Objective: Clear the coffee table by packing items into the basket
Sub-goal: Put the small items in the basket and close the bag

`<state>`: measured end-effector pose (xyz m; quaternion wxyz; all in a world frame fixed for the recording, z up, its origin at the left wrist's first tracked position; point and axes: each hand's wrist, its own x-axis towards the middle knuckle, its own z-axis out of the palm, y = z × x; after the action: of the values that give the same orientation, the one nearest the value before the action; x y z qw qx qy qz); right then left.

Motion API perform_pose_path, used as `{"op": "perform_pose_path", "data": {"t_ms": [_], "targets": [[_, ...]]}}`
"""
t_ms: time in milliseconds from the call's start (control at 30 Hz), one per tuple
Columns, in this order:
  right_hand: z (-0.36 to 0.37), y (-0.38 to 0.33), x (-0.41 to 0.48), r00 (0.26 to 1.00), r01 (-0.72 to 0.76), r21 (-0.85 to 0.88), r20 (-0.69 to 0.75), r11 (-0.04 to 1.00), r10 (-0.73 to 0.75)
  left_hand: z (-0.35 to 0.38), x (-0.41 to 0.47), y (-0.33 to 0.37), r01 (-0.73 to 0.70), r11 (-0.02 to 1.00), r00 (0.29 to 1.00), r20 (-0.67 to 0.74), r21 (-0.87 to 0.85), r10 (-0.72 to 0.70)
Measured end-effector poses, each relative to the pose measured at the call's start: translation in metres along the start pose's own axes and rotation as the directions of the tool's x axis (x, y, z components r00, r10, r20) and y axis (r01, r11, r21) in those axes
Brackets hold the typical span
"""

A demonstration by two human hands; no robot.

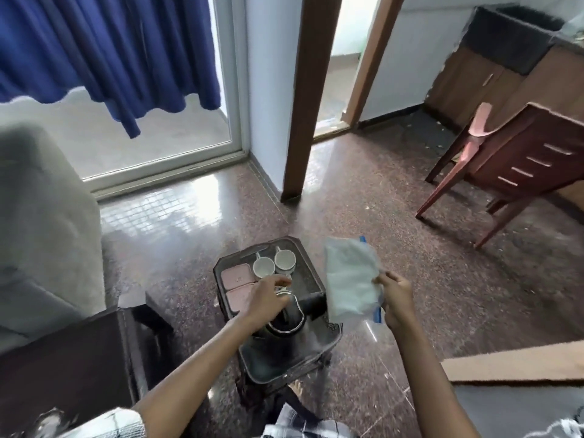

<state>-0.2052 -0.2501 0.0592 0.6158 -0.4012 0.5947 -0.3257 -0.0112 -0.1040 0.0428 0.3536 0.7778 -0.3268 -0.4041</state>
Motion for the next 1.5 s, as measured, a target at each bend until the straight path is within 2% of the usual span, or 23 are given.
{"op": "perform_pose_path", "data": {"t_ms": [100,200,267,333,467,667,1067,1200,1267,1333,1500], "targets": [[-0.003,-0.004,0.041,0.999,0.027,-0.082,-0.016,0.996,-0.028,0.025,0.01,0.001,-0.041,0.946,0.996,0.084,0.32,0.015],[-0.002,0.0,0.068,0.998,0.068,-0.18,-0.001,0.981,-0.069,0.044,0.012,0.002,-0.091,0.741,0.982,0.184,0.665,-0.044],[0.003,0.007,0.08,0.995,0.103,-0.252,0.031,0.962,-0.098,0.054,0.01,0.002,-0.08,0.658,0.978,0.185,0.749,-0.092],[0.01,0.017,0.089,0.991,0.133,-0.341,0.073,0.93,-0.115,0.059,0.008,0.0,-0.044,0.637,0.977,0.168,0.77,-0.135],[0.021,0.039,0.099,0.982,0.178,-0.505,0.149,0.845,-0.118,0.058,0.008,-0.005,0.075,0.658,0.967,0.108,0.749,-0.232],[0.037,0.069,0.095,0.972,0.191,-0.639,0.23,0.746,-0.051,0.053,0.004,-0.013,0.063,0.678,0.983,0.07,0.733,-0.167],[0.058,0.109,0.101,0.95,0.078,-0.705,0.268,0.705,0.162,0.051,0.006,-0.011,0.061,0.658,0.979,0.082,0.751,-0.185],[0.058,0.101,0.103,0.926,0.103,-0.762,0.308,0.639,0.218,0.051,0.007,-0.011,0.064,0.659,0.977,0.087,0.75,-0.194],[0.058,0.098,0.105,0.923,0.183,-0.802,0.339,0.569,0.182,0.05,0.008,-0.011,0.066,0.659,0.977,0.086,0.75,-0.195],[0.057,0.095,0.109,0.928,0.196,-0.835,0.327,0.514,0.178,0.05,0.007,-0.01,0.066,0.657,0.977,0.085,0.751,-0.196],[0.06,0.095,0.11,0.931,0.145,-0.855,0.288,0.499,0.223,0.049,0.007,-0.01,0.058,0.654,0.976,0.094,0.755,-0.196]]}}
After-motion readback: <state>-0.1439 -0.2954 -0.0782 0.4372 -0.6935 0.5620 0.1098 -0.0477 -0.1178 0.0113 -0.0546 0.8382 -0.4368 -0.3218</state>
